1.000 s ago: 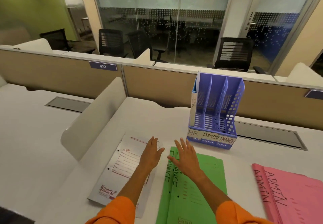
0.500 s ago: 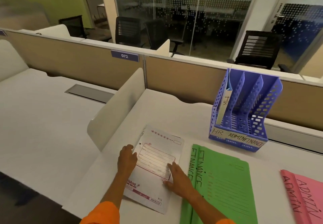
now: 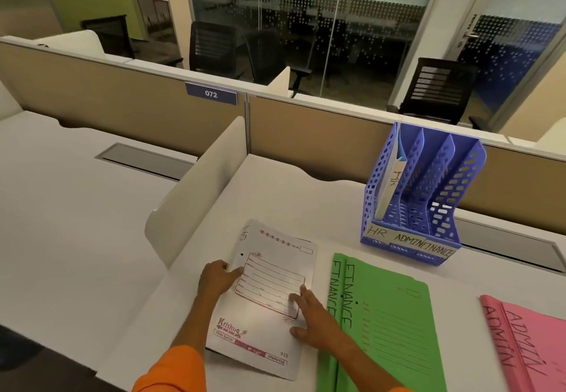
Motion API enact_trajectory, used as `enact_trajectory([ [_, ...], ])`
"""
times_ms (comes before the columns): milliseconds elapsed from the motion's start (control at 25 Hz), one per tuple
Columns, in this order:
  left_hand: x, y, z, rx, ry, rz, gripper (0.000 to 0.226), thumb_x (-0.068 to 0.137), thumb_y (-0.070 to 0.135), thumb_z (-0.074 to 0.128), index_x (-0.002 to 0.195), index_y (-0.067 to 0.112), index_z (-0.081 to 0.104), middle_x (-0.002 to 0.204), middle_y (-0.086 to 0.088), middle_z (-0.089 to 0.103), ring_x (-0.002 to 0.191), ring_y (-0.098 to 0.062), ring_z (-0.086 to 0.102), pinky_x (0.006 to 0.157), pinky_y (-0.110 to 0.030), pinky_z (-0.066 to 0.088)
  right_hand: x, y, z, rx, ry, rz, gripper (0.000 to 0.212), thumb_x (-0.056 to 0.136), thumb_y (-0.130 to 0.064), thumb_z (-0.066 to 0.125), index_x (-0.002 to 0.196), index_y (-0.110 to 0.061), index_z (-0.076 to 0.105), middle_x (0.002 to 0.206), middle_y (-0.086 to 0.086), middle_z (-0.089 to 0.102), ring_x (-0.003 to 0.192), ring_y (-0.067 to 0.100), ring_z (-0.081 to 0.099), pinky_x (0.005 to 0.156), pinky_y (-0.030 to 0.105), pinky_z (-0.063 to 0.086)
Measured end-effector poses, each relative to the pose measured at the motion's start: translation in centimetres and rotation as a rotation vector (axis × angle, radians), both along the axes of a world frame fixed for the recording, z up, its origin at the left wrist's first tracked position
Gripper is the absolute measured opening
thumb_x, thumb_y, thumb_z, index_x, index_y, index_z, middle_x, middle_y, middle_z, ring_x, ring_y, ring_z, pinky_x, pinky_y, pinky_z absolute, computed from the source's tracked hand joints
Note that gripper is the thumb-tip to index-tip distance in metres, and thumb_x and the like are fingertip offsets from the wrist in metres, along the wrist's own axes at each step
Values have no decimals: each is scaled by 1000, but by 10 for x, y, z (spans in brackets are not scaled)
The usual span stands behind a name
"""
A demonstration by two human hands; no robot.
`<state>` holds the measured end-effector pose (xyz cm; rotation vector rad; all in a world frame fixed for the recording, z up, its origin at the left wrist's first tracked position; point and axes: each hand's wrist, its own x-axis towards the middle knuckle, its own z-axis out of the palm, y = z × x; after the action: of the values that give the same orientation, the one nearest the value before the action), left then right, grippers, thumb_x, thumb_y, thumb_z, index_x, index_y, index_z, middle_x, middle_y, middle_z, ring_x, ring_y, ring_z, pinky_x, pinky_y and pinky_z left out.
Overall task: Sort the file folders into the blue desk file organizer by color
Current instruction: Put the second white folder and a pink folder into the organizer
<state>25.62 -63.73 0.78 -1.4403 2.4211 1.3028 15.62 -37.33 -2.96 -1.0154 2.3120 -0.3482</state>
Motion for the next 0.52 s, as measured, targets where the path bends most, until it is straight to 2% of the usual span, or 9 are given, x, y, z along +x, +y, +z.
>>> enact_trajectory([
  [80, 1, 2, 4, 28, 77, 22, 49, 77, 46, 78, 102, 7, 59, 101, -13, 70, 76, -21, 69, 61, -28, 55, -1, 1, 0, -21, -19, 0, 84, 86, -43, 66, 152, -42, 14, 167, -7, -5, 153, 15, 6, 121, 42, 27],
  [120, 2, 4, 7, 62, 122, 33, 48, 77, 44, 78, 99, 8, 55, 99, -13, 68, 73, -19, 67, 56, -25, 54, -1, 1, 1, -32, -31, -4, 84, 86, -44, 65, 152, -43, 13, 167, -7, -4, 153, 15, 6, 121, 41, 25],
  [280, -1, 20, 26, 128, 283, 12, 39, 83, 44, 72, 98, 16, 49, 95, -8, 68, 73, -17, 69, 54, -24, 55, 0, -2, 9, -146, -110, -101, 82, 85, -56, 61, 152, -43, 15, 167, -4, 6, 152, 17, 14, 122, 39, 21],
  [400, 0, 37, 47, 79, 367, -5, 33, 86, 44, 69, 102, 22, 49, 90, -2, 70, 70, -14, 72, 55, -24, 58, 0, -4, 18, -253, -85, -204, 88, 86, -66, 55, 156, -33, 12, 166, -4, 9, 152, 16, 14, 122, 38, 18],
  [520, 2, 60, 77, 0, 460, -25, 34, 89, 43, 65, 110, 26, 46, 88, 5, 69, 67, -10, 73, 54, -20, 59, -5, -6, 38, -376, -153, -439, 95, 86, -68, 54, 157, -22, 10, 165, 2, 17, 150, 19, 21, 121, 39, 23],
])
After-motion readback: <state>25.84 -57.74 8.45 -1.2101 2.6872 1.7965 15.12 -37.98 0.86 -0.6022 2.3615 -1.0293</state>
